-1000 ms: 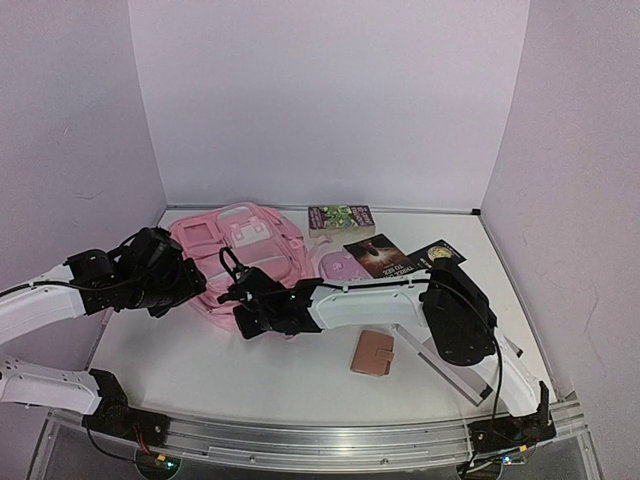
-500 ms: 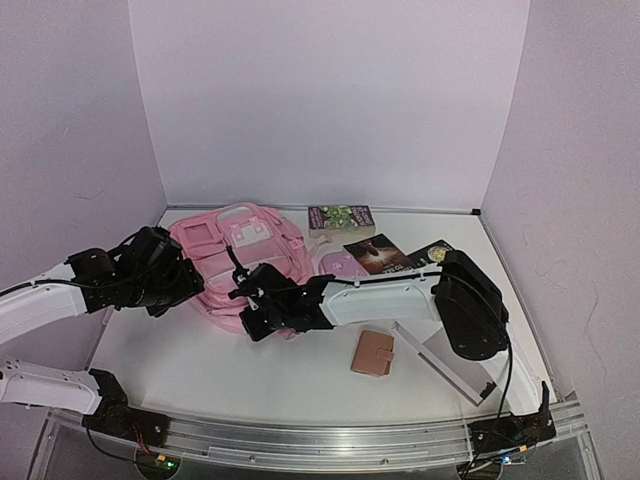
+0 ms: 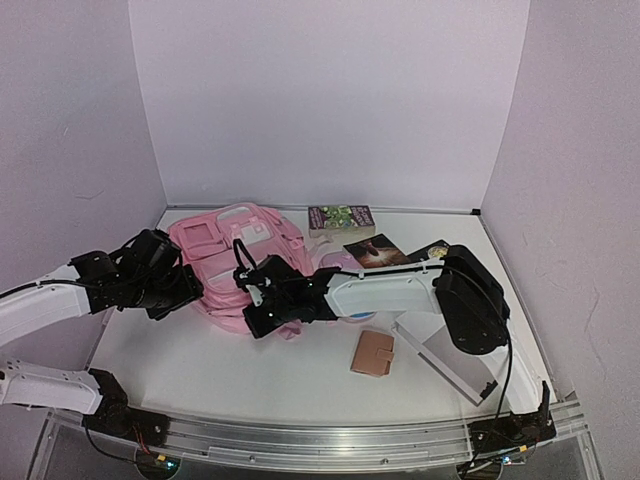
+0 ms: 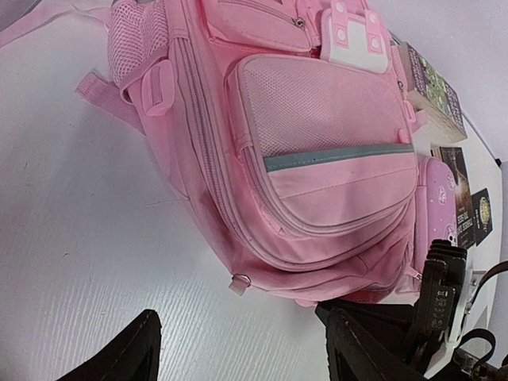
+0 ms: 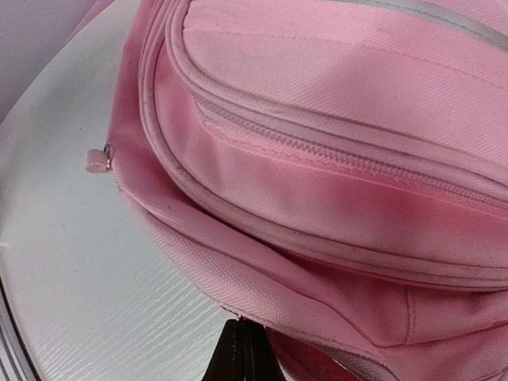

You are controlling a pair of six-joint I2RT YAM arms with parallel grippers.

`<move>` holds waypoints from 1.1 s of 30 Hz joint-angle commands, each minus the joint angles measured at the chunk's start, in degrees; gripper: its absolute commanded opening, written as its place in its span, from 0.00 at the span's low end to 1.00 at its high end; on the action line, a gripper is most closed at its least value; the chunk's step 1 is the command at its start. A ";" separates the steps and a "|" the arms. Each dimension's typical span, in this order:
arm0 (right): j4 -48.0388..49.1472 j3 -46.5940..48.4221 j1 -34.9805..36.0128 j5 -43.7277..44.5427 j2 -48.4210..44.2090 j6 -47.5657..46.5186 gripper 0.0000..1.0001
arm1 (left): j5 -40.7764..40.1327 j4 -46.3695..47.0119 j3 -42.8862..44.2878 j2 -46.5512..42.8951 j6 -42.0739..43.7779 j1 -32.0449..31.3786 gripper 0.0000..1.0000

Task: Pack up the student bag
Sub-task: Unzip the student bag at the center of the board.

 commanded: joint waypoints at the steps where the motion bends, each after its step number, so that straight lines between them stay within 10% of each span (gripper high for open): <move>1: -0.63 0.92 0.21 -3.08 0.37 1.85 0.11 | 0.59 2.44 -0.50 0.09 0.87 0.36 0.71; 11: -0.21 2.72 0.52 2.35 4.04 4.43 0.33 | 0.45 2.78 -0.90 -0.70 0.29 0.43 0.71; 20: 0.58 3.40 0.43 4.61 5.99 5.21 0.14 | 0.71 3.36 -1.94 -0.60 -0.07 0.43 0.71; 33: 0.18 4.75 0.14 5.60 2.54 5.11 0.22 | 1.18 4.26 -2.01 -0.04 0.01 0.39 0.70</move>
